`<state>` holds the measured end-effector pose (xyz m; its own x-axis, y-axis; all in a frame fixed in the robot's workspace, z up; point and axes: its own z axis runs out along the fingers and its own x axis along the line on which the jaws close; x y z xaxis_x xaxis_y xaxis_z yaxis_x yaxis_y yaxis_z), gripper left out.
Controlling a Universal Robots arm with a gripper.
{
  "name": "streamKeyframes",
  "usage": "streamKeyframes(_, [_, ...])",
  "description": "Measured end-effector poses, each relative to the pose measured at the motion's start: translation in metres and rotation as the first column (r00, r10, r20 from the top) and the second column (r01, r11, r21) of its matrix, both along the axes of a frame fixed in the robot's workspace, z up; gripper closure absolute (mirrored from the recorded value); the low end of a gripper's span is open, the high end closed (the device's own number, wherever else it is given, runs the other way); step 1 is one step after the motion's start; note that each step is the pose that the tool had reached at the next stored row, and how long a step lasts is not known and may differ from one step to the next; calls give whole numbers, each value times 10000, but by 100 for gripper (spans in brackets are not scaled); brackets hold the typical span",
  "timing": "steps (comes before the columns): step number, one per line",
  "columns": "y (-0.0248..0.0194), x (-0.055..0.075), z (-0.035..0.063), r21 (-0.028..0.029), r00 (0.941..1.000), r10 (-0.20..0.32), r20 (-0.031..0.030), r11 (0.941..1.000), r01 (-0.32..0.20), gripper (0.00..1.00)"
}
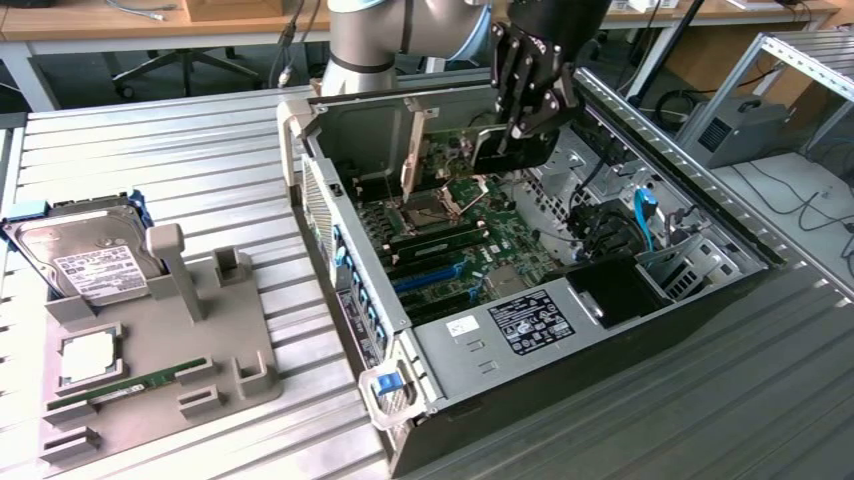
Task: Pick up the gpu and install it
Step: 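Insert the gpu into the slot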
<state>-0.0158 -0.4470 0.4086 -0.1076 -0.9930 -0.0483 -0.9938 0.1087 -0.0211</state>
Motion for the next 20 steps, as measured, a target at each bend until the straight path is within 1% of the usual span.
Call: streamKeyframes(20, [0, -9, -53, 0, 10000, 0, 0, 10000, 0, 73])
